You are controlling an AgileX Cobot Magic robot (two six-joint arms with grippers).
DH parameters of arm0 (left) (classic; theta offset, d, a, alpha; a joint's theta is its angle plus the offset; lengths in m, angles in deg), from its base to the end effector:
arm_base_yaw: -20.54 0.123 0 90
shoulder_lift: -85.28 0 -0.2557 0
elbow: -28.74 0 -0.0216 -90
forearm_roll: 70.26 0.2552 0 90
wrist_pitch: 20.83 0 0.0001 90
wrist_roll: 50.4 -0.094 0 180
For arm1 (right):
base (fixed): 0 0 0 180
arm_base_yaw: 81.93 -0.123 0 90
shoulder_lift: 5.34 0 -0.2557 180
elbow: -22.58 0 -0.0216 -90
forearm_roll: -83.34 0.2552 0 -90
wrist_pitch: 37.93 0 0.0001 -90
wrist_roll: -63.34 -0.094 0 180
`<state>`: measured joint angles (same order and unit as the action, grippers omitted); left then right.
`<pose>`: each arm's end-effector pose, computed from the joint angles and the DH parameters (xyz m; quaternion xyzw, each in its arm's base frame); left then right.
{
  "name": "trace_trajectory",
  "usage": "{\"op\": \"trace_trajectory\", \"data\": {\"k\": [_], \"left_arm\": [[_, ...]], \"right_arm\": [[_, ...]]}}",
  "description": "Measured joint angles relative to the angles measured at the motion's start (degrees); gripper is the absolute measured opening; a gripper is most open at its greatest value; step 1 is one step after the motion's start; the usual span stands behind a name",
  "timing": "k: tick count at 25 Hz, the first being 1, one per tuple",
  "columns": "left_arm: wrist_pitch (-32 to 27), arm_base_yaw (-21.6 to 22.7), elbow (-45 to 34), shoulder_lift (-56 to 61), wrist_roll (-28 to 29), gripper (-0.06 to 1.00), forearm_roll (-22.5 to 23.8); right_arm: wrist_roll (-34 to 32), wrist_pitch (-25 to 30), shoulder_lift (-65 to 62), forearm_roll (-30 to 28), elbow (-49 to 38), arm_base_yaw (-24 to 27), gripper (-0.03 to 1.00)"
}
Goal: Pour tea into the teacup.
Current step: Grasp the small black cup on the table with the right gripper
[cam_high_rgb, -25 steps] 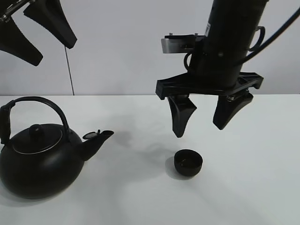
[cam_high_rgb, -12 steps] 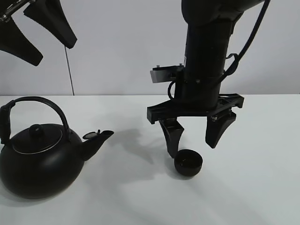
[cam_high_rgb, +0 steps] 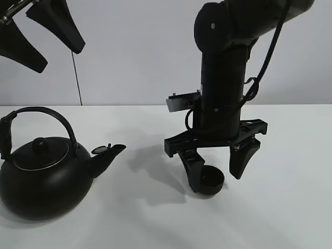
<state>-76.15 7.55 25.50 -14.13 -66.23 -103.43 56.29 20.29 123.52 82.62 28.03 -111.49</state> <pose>0.3154 -0.1162 0.2656 0.1231 0.9397 -0.2568 0.1895 0.3333 0.1879 0.1057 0.1985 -0.9800 0.0095 0.0118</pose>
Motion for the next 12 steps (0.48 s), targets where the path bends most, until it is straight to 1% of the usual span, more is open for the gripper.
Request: {"op": "trace_trajectory", "data": {"k": [5, 8, 9, 11, 12], "left_arm": [[0.0, 0.0, 0.0, 0.0, 0.0, 0.53, 0.0], [0.0, 0.0, 0.0, 0.0, 0.0, 0.53, 0.0], [0.0, 0.0, 0.0, 0.0, 0.0, 0.53, 0.0], [0.0, 0.0, 0.0, 0.0, 0.0, 0.53, 0.0], [0.0, 0.0, 0.0, 0.0, 0.0, 0.53, 0.0]], "right_arm": [[-0.38, -2.3, 0.97, -0.14, 0.0, 0.0, 0.54], [-0.48, -2.7, 1.15, -0.19, 0.0, 0.0, 0.52], [-0.68, -2.7, 1.2, -0.25, 0.0, 0.0, 0.5], [-1.1, -2.79, 1.27, -0.36, 0.0, 0.0, 0.42], [-1.32, -2.87, 1.27, -0.36, 0.0, 0.0, 0.4]]}}
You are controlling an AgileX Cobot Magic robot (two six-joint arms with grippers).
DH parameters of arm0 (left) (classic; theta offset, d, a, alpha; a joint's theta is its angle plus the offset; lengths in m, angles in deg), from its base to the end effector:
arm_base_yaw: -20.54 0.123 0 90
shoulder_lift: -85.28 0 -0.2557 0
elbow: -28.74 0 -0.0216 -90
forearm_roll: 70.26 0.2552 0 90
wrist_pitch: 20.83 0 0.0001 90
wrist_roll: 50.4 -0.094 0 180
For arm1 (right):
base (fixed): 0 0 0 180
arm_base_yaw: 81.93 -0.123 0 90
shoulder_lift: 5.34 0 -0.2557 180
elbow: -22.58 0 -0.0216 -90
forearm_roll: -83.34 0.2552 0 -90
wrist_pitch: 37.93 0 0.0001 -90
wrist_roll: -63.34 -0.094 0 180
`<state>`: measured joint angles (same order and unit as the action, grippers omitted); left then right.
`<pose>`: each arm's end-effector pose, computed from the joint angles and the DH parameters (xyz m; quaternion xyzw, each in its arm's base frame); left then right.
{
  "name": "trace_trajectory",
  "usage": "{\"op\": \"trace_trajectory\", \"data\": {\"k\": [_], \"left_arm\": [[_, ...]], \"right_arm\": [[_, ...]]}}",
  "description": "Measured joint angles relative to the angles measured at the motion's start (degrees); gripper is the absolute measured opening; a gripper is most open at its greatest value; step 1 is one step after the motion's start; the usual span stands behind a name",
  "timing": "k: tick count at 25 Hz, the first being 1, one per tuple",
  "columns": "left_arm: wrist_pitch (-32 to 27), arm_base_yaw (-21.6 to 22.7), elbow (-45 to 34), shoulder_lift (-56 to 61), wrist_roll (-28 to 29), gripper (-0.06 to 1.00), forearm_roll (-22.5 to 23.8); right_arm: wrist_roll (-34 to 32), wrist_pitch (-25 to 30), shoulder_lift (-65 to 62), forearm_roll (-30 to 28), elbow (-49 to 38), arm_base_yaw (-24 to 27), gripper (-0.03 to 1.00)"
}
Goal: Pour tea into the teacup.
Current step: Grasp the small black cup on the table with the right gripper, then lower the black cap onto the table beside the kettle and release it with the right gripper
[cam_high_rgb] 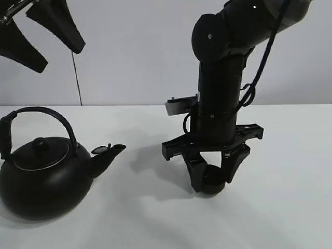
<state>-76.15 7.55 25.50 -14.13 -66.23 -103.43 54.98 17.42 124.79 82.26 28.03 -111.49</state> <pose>0.3154 -0.1162 0.2656 0.1231 0.9397 -0.2568 0.1895 0.3372 0.1896 0.0971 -0.1892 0.9819 -0.0074 0.0023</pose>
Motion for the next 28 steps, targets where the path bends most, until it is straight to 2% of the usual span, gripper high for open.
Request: {"op": "trace_trajectory", "data": {"k": [5, 10, 14, 22, 28], "left_arm": [[0.0, 0.0, 0.0, 0.0, 0.0, 0.53, 0.0], [0.0, 0.0, 0.0, 0.0, 0.0, 0.53, 0.0], [0.0, 0.0, 0.0, 0.0, 0.0, 0.53, 0.0], [0.0, 0.0, 0.0, 0.0, 0.0, 0.53, 0.0], [0.0, 0.0, 0.0, 0.0, 0.0, 0.53, 0.0]], "right_arm": [[-0.64, 0.64, 0.11, 0.06, 1.27, 0.0, 0.4], [-0.39, 2.94, 0.11, 2.35, 6.22, -0.04, 0.4], [0.45, 3.27, 0.11, 3.48, 8.84, -1.84, 0.4], [0.69, -0.78, 0.18, 2.35, 9.04, -9.02, 0.4], [0.63, -2.82, 2.06, 1.52, 9.04, -9.31, 0.4]]}}
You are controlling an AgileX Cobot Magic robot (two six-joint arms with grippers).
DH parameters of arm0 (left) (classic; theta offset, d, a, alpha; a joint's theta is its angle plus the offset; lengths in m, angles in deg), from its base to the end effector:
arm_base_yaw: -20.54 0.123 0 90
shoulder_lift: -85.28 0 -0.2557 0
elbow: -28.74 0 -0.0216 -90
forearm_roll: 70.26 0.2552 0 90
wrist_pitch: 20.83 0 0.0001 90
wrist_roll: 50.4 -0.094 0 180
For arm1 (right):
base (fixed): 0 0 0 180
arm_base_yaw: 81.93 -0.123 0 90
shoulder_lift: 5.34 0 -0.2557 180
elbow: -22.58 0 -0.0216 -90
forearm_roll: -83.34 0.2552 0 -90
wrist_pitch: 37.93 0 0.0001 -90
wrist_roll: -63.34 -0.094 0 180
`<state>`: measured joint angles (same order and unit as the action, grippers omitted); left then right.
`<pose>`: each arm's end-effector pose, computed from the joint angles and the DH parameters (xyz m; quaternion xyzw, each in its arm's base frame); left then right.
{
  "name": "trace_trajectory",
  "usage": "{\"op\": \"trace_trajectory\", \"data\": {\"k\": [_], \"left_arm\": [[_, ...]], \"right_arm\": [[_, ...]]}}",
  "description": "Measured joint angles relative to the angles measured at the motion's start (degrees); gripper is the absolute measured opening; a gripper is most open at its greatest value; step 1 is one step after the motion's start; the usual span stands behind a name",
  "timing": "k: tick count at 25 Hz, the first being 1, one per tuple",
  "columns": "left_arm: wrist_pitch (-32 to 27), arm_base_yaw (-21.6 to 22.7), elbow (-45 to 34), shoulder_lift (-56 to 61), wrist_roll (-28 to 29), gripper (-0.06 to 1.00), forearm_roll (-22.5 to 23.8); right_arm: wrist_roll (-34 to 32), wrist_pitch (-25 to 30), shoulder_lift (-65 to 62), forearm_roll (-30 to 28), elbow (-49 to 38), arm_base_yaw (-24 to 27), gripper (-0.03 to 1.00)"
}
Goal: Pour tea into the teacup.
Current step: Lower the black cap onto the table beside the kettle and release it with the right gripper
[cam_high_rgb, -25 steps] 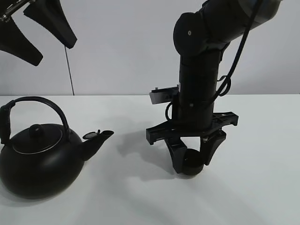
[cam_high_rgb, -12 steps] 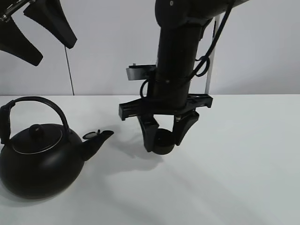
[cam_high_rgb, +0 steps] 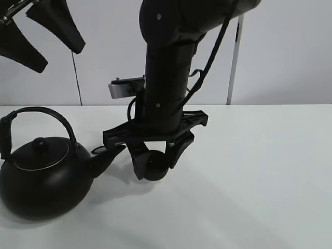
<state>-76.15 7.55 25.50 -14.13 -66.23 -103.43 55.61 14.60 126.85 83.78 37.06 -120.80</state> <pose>0.3154 -0.1162 0.2656 0.1231 0.9397 -0.2568 0.1895 0.3294 0.2662 0.1203 -0.2654 0.9604 0.0366 0.0769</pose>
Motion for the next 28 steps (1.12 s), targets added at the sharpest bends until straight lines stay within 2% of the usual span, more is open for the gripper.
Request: {"op": "trace_trajectory", "data": {"k": [12, 18, 28], "left_arm": [[0.0, 0.0, 0.0, 0.0, 0.0, 0.53, 0.0], [0.0, 0.0, 0.0, 0.0, 0.0, 0.53, 0.0], [0.0, 0.0, 0.0, 0.0, 0.0, 0.53, 0.0]], "right_arm": [[-0.11, 0.0, 2.5, 0.63, 0.0, 0.0, 0.4], [0.0, 0.0, 2.5, 0.63, 0.0, 0.0, 0.48], [-0.56, 1.64, -1.04, -0.05, 0.0, 0.54, 0.48]]}}
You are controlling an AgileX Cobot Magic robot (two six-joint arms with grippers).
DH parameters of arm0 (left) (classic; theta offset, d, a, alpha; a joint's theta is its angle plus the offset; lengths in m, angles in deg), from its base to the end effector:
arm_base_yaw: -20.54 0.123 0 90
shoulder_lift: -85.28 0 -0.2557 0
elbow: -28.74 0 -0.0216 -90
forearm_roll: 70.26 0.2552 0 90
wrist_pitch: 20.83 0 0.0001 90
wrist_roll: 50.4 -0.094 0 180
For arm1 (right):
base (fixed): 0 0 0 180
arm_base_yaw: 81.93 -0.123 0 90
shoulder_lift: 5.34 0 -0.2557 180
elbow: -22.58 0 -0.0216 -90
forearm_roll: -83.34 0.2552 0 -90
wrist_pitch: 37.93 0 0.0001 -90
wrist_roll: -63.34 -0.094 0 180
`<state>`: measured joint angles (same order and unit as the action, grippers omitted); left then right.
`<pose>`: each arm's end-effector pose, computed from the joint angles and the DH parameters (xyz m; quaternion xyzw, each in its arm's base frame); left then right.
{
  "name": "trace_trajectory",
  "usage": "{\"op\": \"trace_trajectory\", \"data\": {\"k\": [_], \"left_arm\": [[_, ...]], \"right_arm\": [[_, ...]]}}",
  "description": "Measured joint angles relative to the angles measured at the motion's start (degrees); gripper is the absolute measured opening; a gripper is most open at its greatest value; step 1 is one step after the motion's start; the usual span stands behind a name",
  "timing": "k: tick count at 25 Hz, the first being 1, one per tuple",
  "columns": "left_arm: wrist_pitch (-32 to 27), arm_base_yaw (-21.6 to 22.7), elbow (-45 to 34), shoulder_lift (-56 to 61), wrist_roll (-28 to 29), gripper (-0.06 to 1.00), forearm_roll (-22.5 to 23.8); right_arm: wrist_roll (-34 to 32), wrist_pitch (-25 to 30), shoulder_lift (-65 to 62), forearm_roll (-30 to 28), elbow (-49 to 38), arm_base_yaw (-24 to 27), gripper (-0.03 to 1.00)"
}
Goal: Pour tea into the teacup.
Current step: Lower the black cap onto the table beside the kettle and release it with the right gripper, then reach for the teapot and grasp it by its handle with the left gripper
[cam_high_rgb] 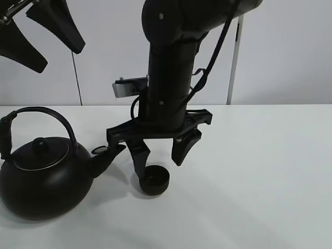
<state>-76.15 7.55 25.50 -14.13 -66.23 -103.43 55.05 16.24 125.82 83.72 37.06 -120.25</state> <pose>0.3154 -0.1162 0.2656 0.1231 0.9397 -0.2568 0.1895 0.3299 0.2614 0.1274 -0.2566 0.9632 0.0342 0.0721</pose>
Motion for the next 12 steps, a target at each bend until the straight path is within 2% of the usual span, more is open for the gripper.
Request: {"op": "trace_trajectory", "data": {"k": [7, 12], "left_arm": [[0.0, 0.0, 0.0, 0.0, 0.0, 0.53, 0.0], [0.02, 0.0, 0.0, 0.0, 0.0, 0.53, 0.0]], "right_arm": [[-1.09, 3.85, -6.38, 0.65, 0.0, 3.34, 0.48], [-1.14, 7.39, -10.72, 3.54, 0.0, 7.31, 0.48]]}}
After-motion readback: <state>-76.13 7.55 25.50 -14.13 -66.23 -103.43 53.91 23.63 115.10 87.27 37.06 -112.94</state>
